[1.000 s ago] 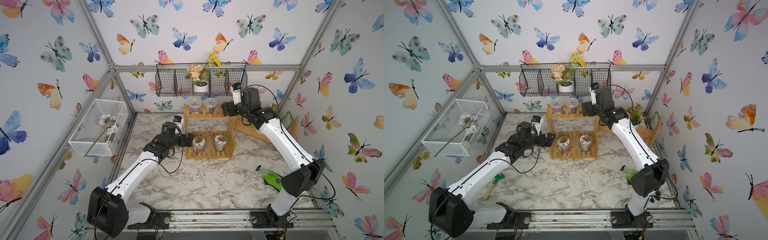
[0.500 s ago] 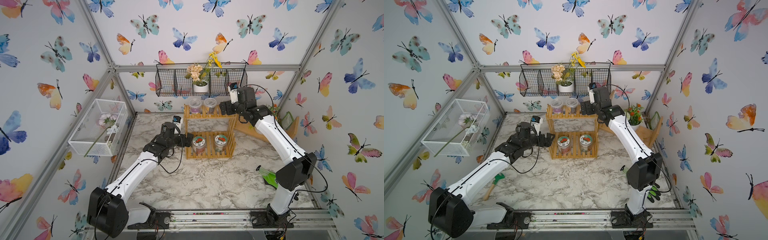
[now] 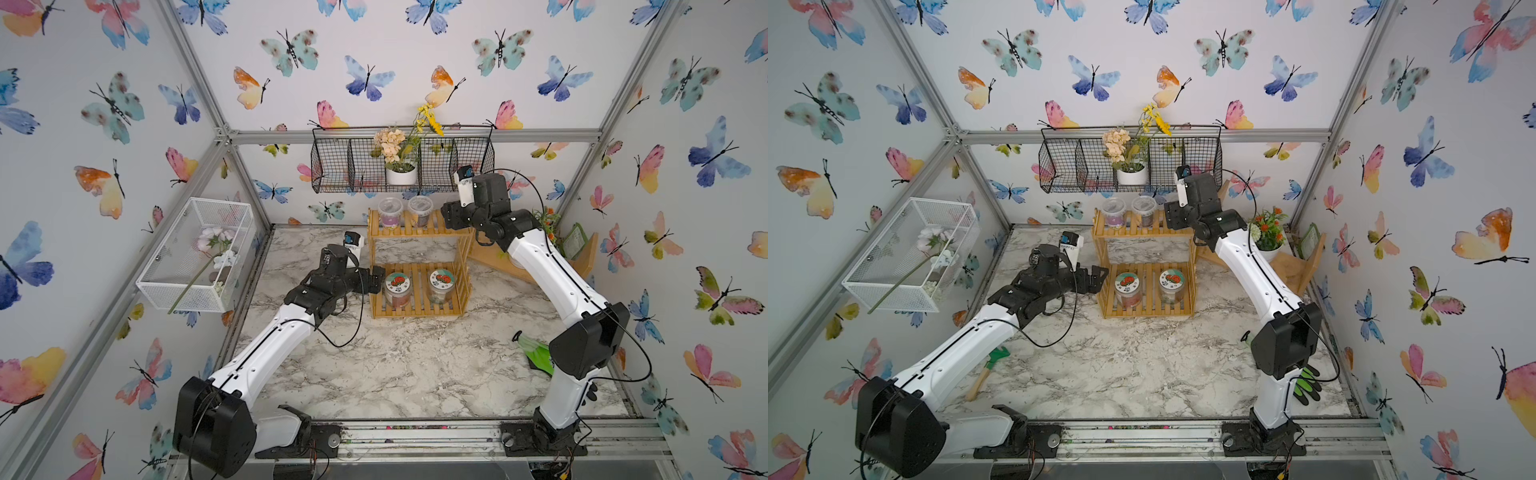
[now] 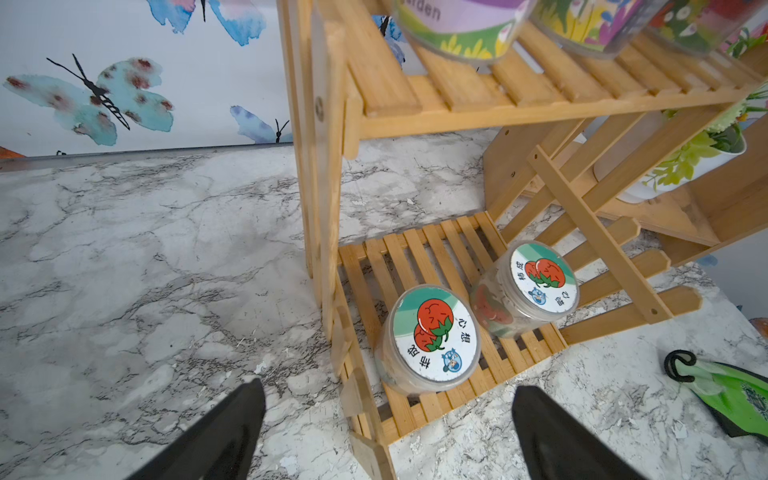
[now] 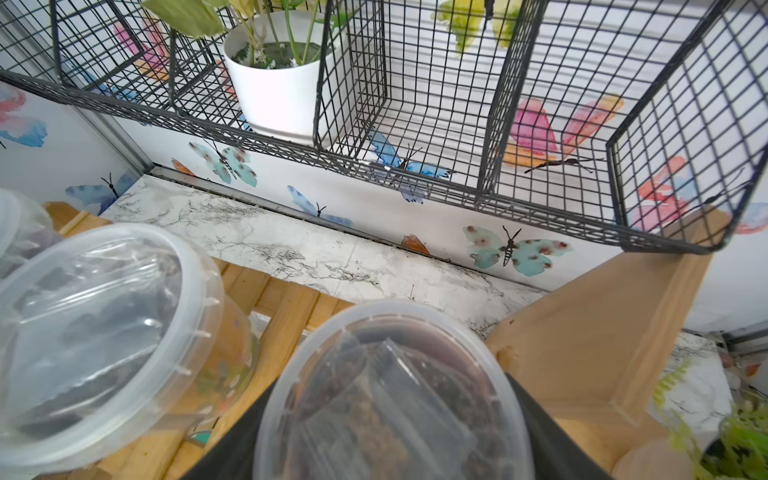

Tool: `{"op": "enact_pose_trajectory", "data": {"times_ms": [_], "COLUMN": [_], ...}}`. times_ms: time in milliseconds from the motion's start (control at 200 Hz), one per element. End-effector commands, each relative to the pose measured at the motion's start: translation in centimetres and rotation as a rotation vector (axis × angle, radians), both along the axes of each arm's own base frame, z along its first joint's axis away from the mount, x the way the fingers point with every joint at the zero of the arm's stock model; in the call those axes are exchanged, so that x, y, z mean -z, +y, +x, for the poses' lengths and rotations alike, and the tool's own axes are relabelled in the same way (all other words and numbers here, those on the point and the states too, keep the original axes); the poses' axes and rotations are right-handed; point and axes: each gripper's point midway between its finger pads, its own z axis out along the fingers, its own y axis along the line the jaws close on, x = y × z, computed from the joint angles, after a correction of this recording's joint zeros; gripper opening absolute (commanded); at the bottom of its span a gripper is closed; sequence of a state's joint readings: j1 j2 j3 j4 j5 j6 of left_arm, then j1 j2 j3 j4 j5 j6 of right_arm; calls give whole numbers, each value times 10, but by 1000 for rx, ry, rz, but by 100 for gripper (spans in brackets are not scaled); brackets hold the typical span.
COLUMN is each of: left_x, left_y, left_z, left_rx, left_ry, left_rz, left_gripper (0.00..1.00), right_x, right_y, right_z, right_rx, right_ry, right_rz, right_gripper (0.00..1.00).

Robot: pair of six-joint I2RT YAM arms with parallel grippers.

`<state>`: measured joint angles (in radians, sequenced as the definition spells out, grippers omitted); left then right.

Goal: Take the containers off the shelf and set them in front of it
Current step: 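Pick up a container from the shelf.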

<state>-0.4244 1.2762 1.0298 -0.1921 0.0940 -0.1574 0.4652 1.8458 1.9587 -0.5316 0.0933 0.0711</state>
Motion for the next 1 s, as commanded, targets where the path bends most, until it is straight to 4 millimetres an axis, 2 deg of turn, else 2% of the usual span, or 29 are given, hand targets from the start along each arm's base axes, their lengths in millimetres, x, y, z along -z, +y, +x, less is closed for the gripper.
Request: {"op": "enact_pose_trajectory", "data": {"times_ms": [0,160,295,536,761,996], "left_x": [-6,-6,-5,-5,-5,-3], "left_y": [0,0,1,0,0,-1], "left_z": [-4,-5,-4,-3,-3,-7], "left_rx": [17,17,16,16,23,40], "left_ry": [-22,-22,-21,-19,-22,-19], "left_rz": [-17,-19,-17,-16,-7,-7], "left_gripper": [99,99,99,99,99,99], "right_x": [-11,-12,-23,-35,-37,-23], "right_y": [3,4,3,-2,-13,-19], "right_z": [2,0,-5,-21,-50,-93], "right_rx": [-13,-19,-25,-30,-37,-82], "right_ry": [-24,-24,-40,-41,-29,-6], "right_rz": [32,45,62,78,104,111], "right_gripper": [67,63,62,61,60,60]}}
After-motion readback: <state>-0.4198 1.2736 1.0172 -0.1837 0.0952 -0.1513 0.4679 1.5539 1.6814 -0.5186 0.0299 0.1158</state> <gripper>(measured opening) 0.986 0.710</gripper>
